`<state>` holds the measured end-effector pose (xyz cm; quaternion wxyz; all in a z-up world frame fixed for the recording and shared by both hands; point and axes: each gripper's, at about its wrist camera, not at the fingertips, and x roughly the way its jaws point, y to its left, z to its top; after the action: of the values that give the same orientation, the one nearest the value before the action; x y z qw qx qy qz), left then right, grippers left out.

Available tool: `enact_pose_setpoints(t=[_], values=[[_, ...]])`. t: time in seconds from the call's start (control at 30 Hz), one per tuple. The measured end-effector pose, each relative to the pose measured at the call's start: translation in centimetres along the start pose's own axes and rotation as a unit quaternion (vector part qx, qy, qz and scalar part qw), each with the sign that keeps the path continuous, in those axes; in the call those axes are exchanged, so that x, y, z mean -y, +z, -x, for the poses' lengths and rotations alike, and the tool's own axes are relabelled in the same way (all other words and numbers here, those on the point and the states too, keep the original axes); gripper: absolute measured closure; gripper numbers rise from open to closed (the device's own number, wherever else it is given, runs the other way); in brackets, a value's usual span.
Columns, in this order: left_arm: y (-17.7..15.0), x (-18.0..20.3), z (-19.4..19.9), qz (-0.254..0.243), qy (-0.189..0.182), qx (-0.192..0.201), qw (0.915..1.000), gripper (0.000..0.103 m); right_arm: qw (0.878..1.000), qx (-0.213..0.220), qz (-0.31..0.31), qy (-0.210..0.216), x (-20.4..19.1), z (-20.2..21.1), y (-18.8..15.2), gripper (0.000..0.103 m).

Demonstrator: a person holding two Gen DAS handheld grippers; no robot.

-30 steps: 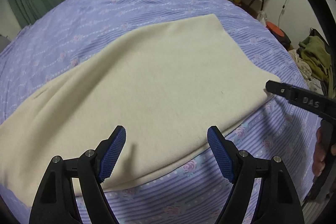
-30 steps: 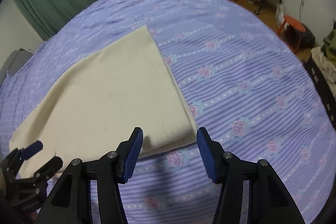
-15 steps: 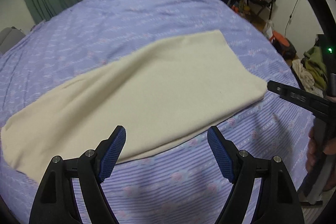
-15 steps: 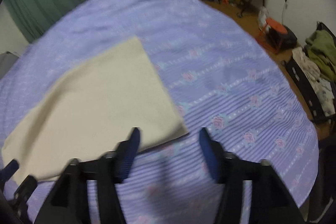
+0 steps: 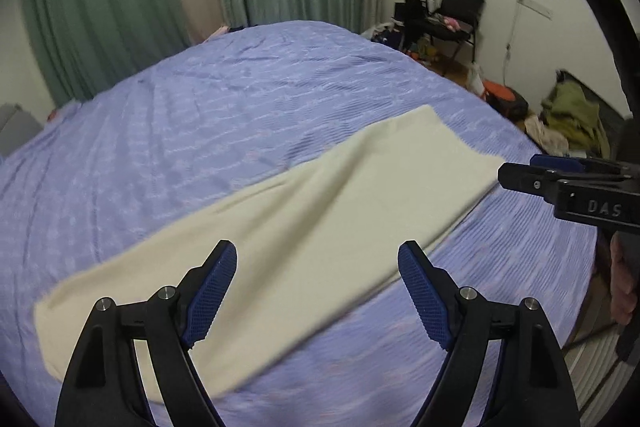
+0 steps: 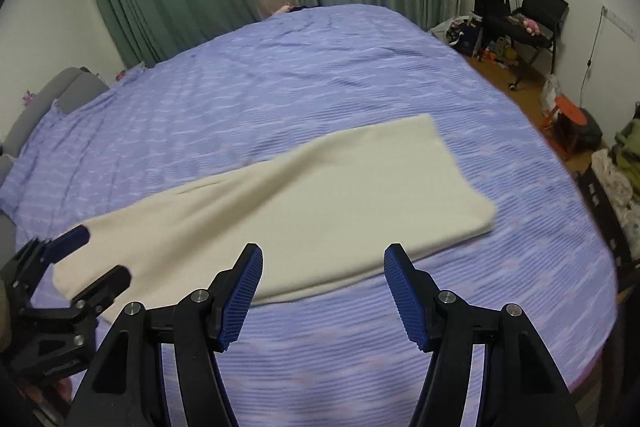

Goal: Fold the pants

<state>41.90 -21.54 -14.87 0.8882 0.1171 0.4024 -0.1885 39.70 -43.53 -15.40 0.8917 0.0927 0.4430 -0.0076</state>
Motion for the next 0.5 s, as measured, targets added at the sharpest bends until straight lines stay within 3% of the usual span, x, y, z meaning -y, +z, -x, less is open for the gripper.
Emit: enact_pose_setpoints(t=[0.3, 0.5], values=[[0.5, -10.6, -3.6, -0.029, -0.031, 0.011, 0.999, 0.02, 0.999, 0.014, -0.02, 0.025, -9.9, -5.1, -1.0, 0.04], [1.7, -14.4, -11.9, -0.08, -0.066, -0.042, 0.9937, 0.021, 1.0, 0.007, -0.019, 0.023, -13.3, -10.1, -1.1, 0.04]])
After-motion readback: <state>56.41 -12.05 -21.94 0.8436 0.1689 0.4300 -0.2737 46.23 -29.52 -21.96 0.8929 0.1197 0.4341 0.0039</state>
